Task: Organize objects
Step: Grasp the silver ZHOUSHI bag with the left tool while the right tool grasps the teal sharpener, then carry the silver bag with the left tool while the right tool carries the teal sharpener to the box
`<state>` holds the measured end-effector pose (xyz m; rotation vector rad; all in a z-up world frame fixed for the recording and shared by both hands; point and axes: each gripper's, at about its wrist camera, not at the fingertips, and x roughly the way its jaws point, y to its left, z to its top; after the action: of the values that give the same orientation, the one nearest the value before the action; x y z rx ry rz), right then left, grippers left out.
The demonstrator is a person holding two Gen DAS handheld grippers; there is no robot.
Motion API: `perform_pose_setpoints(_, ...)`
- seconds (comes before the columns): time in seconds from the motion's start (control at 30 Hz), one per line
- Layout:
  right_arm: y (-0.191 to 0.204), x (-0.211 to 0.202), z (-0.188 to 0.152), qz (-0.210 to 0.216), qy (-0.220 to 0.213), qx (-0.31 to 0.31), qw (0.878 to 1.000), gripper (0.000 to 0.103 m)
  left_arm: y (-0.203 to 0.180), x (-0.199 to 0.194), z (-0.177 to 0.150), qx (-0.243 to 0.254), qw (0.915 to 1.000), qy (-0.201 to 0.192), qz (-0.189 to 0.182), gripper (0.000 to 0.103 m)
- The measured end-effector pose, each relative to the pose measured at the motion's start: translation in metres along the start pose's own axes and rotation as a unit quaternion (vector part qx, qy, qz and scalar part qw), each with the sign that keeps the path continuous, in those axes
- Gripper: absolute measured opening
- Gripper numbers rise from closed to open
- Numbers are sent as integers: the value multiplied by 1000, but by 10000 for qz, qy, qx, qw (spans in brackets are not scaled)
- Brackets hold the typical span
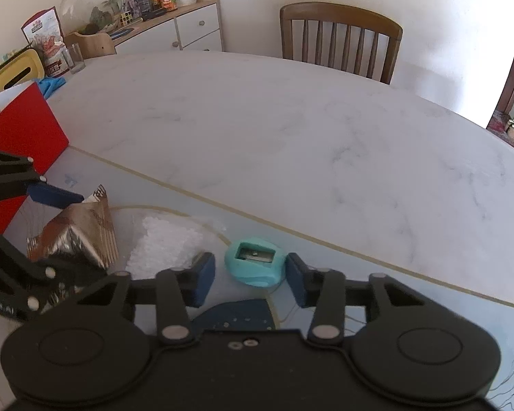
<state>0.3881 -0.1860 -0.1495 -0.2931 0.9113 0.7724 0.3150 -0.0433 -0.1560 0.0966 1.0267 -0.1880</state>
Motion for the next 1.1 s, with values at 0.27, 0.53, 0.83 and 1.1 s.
perform_pose_setpoints(0.27, 1, -5, -7, -60, -30, 147, 9999, 37, 7, -5, 1, -345, 9994, 27, -94, 56)
perform_pose_setpoints(0.53, 4, -34, -14, -78, -63, 474, 9988, 37, 9, -25, -3, -661, 9977, -85, -104, 55)
perform_pose_setpoints(0.83, 28, -88, -8, -130, -233, 450, 9986, 37, 3, -68, -11, -838, 9959, -347, 49, 55)
perform_pose_setpoints(1.1, 68, -130, -3, -30, -418, 209, 9989, 37, -1, -110, -21, -1014, 9932, -579, -15, 55)
